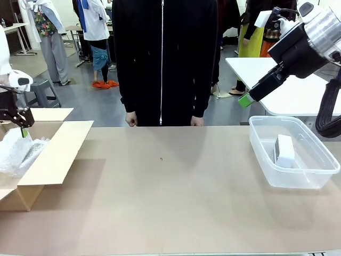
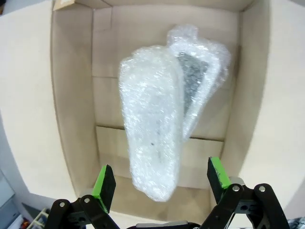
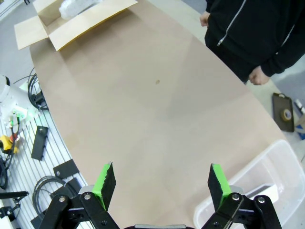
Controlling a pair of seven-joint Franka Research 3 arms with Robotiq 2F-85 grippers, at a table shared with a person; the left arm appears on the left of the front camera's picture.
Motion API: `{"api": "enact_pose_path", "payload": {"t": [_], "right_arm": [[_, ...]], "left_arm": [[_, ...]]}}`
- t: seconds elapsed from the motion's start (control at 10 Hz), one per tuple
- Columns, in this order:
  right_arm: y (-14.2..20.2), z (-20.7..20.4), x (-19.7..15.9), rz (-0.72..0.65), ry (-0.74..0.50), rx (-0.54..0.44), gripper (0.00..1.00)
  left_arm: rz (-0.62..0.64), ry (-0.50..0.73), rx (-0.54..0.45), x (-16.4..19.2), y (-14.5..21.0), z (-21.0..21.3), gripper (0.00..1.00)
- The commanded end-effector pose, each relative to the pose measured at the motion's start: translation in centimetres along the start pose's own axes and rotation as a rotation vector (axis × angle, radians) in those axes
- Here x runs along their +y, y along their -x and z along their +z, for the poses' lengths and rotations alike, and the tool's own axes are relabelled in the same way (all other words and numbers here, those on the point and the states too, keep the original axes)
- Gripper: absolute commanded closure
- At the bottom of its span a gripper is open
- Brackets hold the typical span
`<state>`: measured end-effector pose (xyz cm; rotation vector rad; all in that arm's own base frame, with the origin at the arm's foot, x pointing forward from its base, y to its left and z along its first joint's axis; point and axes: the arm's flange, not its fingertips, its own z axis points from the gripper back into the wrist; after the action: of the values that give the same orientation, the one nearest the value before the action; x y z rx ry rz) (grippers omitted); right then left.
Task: Separate and place wrapped and unwrapped clocks.
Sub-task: If the picked Digital clock is wrapped, place it in the Package Box ; if not, place it in the Organizing box.
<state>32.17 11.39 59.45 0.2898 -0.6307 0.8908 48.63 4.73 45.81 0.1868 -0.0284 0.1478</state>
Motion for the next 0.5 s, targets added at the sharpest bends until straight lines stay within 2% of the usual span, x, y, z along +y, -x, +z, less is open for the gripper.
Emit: {"api": "enact_pose_path", "payload": {"t": [0.0, 0.4], "right_arm": [[0.0, -0.1, -0.1, 0.006, -0.011, -0.004, 0.00], [0.0, -0.1, -0.1, 0.006, -0.011, -0.004, 0.00]], "left_arm": [[-0.010, 0.148, -0.018, 2.3, 2.5, 3.3, 0.00], [0.000, 0.219, -0.158, 4.5, 7.7, 7.5, 0.00]]}}
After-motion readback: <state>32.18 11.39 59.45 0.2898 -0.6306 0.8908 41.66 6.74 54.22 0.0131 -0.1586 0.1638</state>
